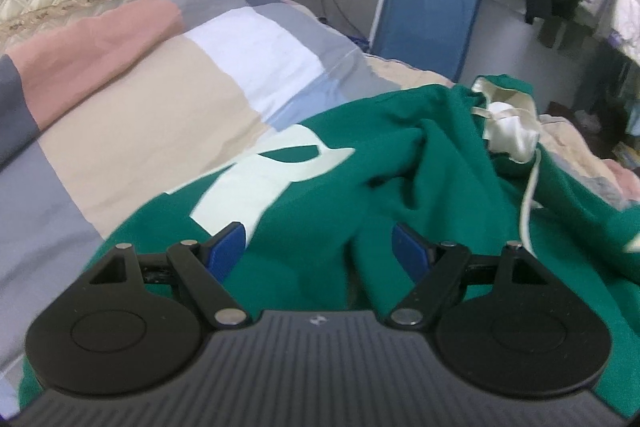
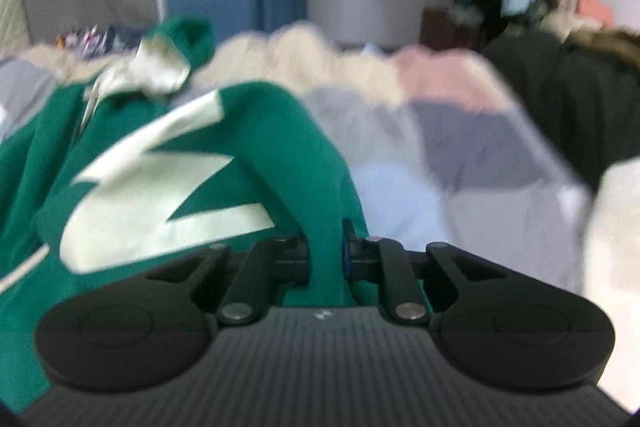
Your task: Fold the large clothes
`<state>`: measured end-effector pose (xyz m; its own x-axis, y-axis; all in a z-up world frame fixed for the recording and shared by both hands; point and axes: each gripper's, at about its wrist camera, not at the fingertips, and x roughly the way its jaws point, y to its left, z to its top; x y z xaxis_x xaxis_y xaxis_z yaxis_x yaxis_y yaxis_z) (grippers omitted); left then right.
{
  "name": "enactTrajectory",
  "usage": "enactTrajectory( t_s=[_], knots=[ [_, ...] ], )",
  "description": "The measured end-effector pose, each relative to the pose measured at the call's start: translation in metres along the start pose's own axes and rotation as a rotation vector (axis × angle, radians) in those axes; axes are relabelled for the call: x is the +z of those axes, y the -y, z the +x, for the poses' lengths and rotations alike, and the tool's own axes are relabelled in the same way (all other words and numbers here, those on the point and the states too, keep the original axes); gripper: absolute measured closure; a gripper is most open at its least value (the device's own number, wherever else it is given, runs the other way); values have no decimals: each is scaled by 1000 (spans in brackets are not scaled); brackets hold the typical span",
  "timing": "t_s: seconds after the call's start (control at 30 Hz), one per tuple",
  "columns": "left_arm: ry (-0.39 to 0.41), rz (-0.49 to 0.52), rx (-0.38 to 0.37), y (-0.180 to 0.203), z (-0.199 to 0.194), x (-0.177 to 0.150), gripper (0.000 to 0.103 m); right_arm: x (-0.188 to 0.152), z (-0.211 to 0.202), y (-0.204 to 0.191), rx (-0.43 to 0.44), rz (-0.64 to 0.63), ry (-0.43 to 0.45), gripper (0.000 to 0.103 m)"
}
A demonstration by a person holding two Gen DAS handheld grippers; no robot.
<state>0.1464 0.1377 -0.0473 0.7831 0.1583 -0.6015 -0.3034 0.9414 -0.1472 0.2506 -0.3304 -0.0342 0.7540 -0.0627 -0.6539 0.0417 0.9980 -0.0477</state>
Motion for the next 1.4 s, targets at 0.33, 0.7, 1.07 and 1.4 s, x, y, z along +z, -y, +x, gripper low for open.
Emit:
enactTrajectory(
  t_s=[0.33,0.7,1.07,1.4],
  knots=[
    [-12,-17,-96,16,3,-10,19,82,-3,114,-334,90,173,89],
    [-45,-9,-124,31,19,-19,19,40,88,162,-379,201,-34,90],
    [-51,-2,-171,51,-6,-33,19,36,19,122,-176,251,76,39],
    [-41,13,-272,79,-50,-50,19,27,-69,27,107,300,41,39]
  ],
)
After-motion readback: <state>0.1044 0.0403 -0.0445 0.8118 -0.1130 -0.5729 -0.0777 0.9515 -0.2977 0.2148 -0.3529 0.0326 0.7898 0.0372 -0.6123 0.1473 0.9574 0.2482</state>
